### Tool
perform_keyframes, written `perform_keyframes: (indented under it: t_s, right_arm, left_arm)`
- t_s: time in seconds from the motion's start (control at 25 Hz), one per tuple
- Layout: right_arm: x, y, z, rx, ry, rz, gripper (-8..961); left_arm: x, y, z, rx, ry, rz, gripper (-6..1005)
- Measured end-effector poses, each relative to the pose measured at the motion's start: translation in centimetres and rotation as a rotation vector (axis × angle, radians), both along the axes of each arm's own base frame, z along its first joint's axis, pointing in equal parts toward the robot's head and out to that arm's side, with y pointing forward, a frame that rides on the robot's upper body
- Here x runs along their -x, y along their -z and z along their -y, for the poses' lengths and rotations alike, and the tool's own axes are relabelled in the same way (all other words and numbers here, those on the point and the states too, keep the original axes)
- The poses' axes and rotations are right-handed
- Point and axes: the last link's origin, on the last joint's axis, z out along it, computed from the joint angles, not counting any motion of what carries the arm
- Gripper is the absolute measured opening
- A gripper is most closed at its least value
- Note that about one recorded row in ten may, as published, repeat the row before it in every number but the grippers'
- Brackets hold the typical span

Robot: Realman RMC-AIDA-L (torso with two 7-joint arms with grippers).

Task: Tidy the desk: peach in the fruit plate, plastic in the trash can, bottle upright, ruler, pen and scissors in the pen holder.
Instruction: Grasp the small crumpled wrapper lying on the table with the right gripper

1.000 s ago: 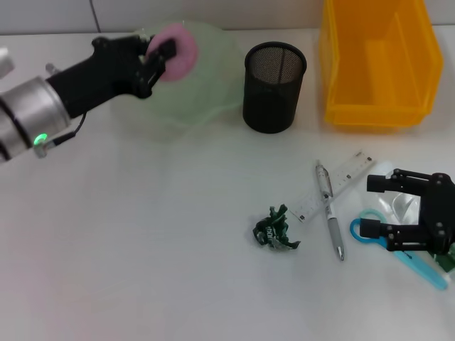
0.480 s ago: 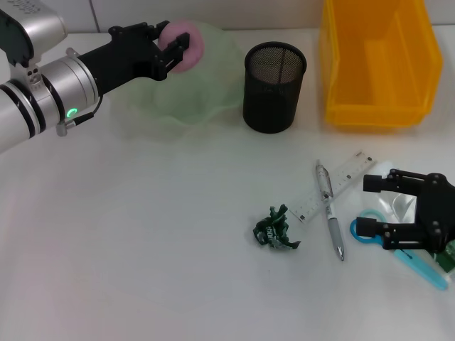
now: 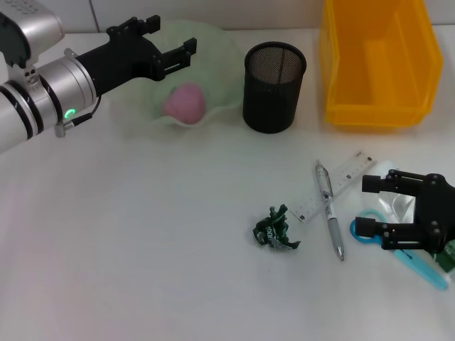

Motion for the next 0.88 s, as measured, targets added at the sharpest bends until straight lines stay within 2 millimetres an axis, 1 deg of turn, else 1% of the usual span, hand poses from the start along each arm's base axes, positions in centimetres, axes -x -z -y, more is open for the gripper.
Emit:
perform_keyframes:
  t_s: [0.04, 0.12, 0.16, 0.24, 0.28, 0.36, 0.44, 0.52, 0.56, 0.64, 0.68, 0.72, 0.76, 0.8, 0.88]
  right_arm:
    - [0.0, 0.0, 0.0, 0.001, 0.002, -0.001, 836]
    - [0.0, 0.0, 0.0, 0.003, 0.008, -0.005, 836]
    - [0.0, -0.1, 0.1, 0.003, 0.013, -0.009, 836]
    - [0.1, -0.6, 0.0, -0.006, 0.024, -0.030, 836]
    - [0.2, -0.9, 0.0, -0.011, 0.030, -0.044, 836]
    - [0.7, -2.1, -0.2, -0.021, 0.040, -0.077, 836]
    - [1.3, -3.8, -0.4, -0.023, 0.044, -0.098, 835]
    - [2.3, -5.9, -0.7, -0.007, 0.047, -0.097, 835]
    - [2.8, -6.6, -0.8, 0.006, 0.049, -0.087, 835]
    - [4.5, -8.6, -1.4, 0.032, 0.061, -0.014, 835]
    - [5.6, -9.4, -1.7, 0.049, 0.079, 0.046, 835]
    - [6.8, -10.1, -2.2, 0.058, 0.096, 0.131, 835]
    - [8.2, -10.7, -2.7, 0.076, 0.135, 0.244, 835]
    - [9.1, -11.0, -3.0, 0.079, 0.165, 0.321, 835]
    - [11.8, -11.2, -3.6, 0.070, 0.226, 0.546, 834]
  left_arm:
    - [-0.1, 0.0, 0.4, 0.012, 0.018, 0.019, 714]
    - [-0.2, -0.1, 0.7, 0.020, 0.032, 0.033, 752]
    - [-0.3, -0.5, 2.2, 0.052, 0.095, 0.090, 772]
    - [-0.2, -0.9, 4.0, 0.084, 0.163, 0.146, 810]
    - [-0.2, -1.2, 4.9, 0.095, 0.193, 0.164, 810]
    - [0.3, -1.7, 7.5, 0.139, 0.270, 0.200, 810]
    - [0.9, -1.8, 9.6, 0.179, 0.315, 0.209, 809]
    - [0.9, -1.8, 9.6, 0.179, 0.315, 0.209, 809]
    - [2.0, -1.7, 12.2, 0.229, 0.346, 0.197, 809]
    - [2.8, -1.6, 13.4, 0.249, 0.340, 0.177, 808]
    - [2.8, -1.6, 13.4, 0.249, 0.340, 0.177, 808]
    - [3.3, -1.5, 13.9, 0.256, 0.330, 0.168, 808]
    - [3.8, -1.5, 14.3, 0.256, 0.314, 0.164, 808]
    - [4.0, -1.5, 14.4, 0.254, 0.306, 0.164, 808]
    - [4.2, -1.5, 14.6, 0.252, 0.295, 0.165, 807]
